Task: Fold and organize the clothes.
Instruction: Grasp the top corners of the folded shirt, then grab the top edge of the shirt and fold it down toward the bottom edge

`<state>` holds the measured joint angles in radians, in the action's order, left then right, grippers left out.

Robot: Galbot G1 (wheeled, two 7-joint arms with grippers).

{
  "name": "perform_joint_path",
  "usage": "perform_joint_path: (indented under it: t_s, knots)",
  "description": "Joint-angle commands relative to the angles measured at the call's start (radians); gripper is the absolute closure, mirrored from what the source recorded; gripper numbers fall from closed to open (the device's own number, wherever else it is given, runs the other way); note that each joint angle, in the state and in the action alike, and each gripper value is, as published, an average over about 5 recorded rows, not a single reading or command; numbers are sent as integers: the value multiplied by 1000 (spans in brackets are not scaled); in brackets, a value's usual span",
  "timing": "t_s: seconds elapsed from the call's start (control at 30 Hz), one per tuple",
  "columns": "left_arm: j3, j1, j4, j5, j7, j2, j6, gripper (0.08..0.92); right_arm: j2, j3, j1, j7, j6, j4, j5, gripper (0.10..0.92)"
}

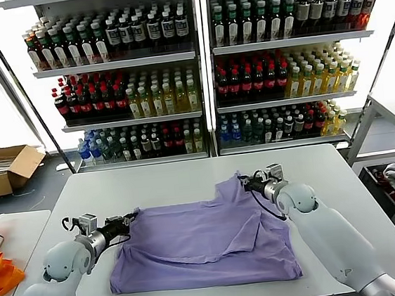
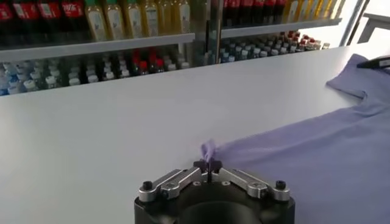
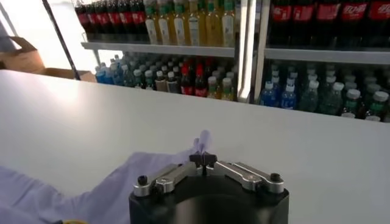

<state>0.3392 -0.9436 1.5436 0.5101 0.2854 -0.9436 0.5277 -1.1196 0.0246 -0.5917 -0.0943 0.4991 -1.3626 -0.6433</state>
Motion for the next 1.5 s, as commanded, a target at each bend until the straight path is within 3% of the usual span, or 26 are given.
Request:
perform_joint_path:
  t_s: [0.03, 0.3, 0.5, 0.87, 1.07, 1.27, 1.4, 1.5]
  knots:
    - [61, -106, 212, 50, -97, 23, -36, 916, 54, 73, -129, 80, -1, -281, -80, 918]
    - [141, -294, 399, 107, -198, 78, -48, 916, 175, 184, -389, 129, -9, -559, -91, 918]
    - [214, -506, 518, 115, -210, 117, -40, 916, 244, 303, -633, 150, -21, -733, -89, 918]
    - [343, -761, 596, 83, -181, 116, -16, 916, 237, 492, -995, 144, -40, -870, -45, 918]
    - [362, -779, 587, 4, -145, 91, -11, 915, 192, 490, -1072, 139, -40, -882, 7, 916]
    - [430, -740, 593, -16, -150, 68, -8, 808, 153, 560, -1084, 100, -94, -889, 29, 801]
    - [464, -751, 616, -8, -185, 28, -16, 686, 104, 613, -1108, 33, -254, -861, 133, 680]
    - [442, -779, 633, -21, -238, -42, -58, 600, 24, 641, -1121, 19, -405, -821, 185, 593]
